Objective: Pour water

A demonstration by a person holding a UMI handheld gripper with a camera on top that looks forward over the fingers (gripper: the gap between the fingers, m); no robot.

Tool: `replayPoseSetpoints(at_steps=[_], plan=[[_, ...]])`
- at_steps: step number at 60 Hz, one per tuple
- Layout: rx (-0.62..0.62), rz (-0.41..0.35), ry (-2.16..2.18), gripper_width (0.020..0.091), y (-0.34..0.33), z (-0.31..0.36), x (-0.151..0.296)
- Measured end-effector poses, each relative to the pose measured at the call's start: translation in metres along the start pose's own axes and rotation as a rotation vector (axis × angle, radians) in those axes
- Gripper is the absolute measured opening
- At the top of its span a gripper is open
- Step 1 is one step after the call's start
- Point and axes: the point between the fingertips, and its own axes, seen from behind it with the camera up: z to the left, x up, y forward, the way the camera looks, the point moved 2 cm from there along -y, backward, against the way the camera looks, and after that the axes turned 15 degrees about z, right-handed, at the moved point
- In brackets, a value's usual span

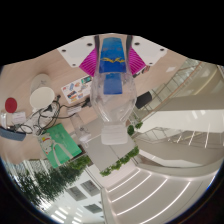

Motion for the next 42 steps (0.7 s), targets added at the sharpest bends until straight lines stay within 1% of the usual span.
replayPoseSetpoints(at_steps=[2, 5, 7, 8, 11, 13, 18, 19, 22, 24, 25, 31, 32, 37, 38, 42], plan=[[0.063, -0.004, 0.115, 0.0358, 0.001, 0.009, 0.02], [0.19, 0.002, 0.285, 0.0357, 0.009, -0.004, 0.044], [0.261, 0.012, 0.406, 0.0357, 0.012, -0.009, 0.056], [0.28, 0.017, 0.475, 0.0356, 0.009, 0.002, 0.06], [0.406, 0.034, 0.669, 0.0353, 0.015, -0.005, 0.075], [0.454, 0.021, 0.818, 0.0354, 0.025, 0.003, 0.087], [0.692, 0.03, 1.118, 0.0356, 0.023, -0.007, 0.099], [0.751, 0.046, 1.156, 0.0355, 0.019, -0.015, 0.097], [0.843, 0.045, 1.272, 0.0355, 0.015, -0.022, 0.102], [0.881, 0.041, 1.328, 0.0357, 0.014, -0.027, 0.103], [0.855, 0.023, 1.389, 0.0356, 0.018, -0.013, 0.108], [0.904, -0.009, 1.514, 0.0355, 0.009, -0.025, 0.102], [0.911, -0.013, 1.535, 0.0355, 0.013, -0.024, 0.108], [0.967, -0.052, 1.596, 0.0357, -0.002, -0.028, 0.109], [0.973, -0.055, 1.603, 0.0357, 0.002, -0.029, 0.116], [0.99, -0.063, 1.608, 0.0357, 0.0, -0.029, 0.119]])
